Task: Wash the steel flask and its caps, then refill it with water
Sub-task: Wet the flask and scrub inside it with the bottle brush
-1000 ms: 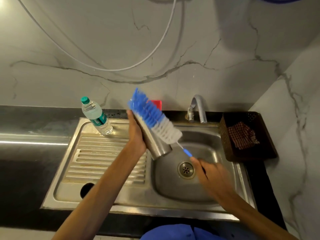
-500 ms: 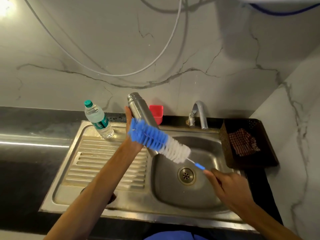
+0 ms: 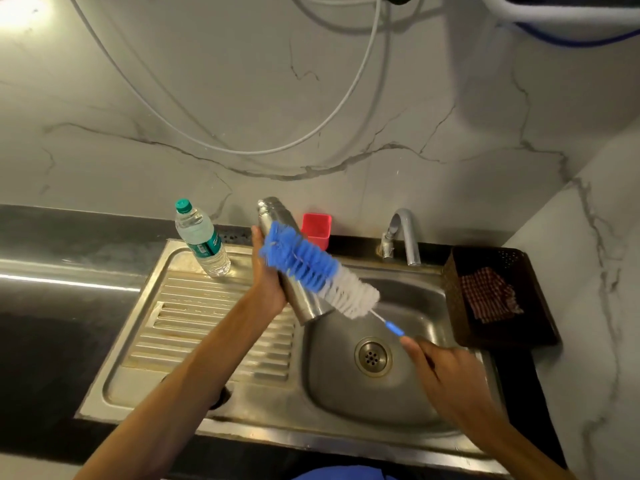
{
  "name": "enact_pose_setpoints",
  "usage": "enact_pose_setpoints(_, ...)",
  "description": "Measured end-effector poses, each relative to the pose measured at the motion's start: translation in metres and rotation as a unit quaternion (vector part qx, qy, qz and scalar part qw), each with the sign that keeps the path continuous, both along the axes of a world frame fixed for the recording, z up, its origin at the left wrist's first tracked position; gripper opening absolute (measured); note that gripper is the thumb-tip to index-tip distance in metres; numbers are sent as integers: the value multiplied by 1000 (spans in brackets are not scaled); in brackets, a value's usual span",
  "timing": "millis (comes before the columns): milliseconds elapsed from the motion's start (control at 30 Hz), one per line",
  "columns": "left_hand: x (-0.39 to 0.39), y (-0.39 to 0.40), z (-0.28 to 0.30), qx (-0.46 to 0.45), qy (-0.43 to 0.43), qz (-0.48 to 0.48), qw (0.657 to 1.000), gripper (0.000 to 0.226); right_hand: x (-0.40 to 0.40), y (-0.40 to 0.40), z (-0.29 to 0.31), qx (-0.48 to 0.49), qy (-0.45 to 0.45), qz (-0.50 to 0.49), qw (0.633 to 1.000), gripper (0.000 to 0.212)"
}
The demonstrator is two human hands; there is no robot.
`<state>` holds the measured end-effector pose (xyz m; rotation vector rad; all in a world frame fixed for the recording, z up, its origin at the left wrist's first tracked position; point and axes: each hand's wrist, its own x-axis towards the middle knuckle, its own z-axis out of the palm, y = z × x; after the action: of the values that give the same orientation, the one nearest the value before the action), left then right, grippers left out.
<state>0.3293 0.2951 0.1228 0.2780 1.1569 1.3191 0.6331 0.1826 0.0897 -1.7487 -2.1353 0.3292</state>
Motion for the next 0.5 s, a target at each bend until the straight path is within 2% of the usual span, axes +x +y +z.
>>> enact_pose_setpoints(100, 23, -17, -5, -24, -5, -82, 996, 83, -22, 25, 7, -27, 35, -27, 999, 54)
enact_pose_setpoints(167, 31, -24, -7, -5, 2, -105, 994, 89, -28, 31, 11, -31, 49, -28, 998, 53)
enact_pose_setpoints(233, 26, -24, -6, 48, 0, -103, 994, 83, -25, 18, 11, -58, 50, -25, 997, 54)
enact_pose_setpoints(367, -5, -5, 3, 86, -8, -40, 995, 60, -17, -32, 11, -62, 64, -19, 996, 49)
enact_pose_setpoints(433, -6, 0, 0, 67, 12, -4, 998, 48, -20, -33, 8, -60, 69, -23, 996, 52)
enact_pose_setpoints(500, 9, -6, -1, 43, 38, -17, 998, 54, -35, -19, 6, -79, 105, -36, 991, 53)
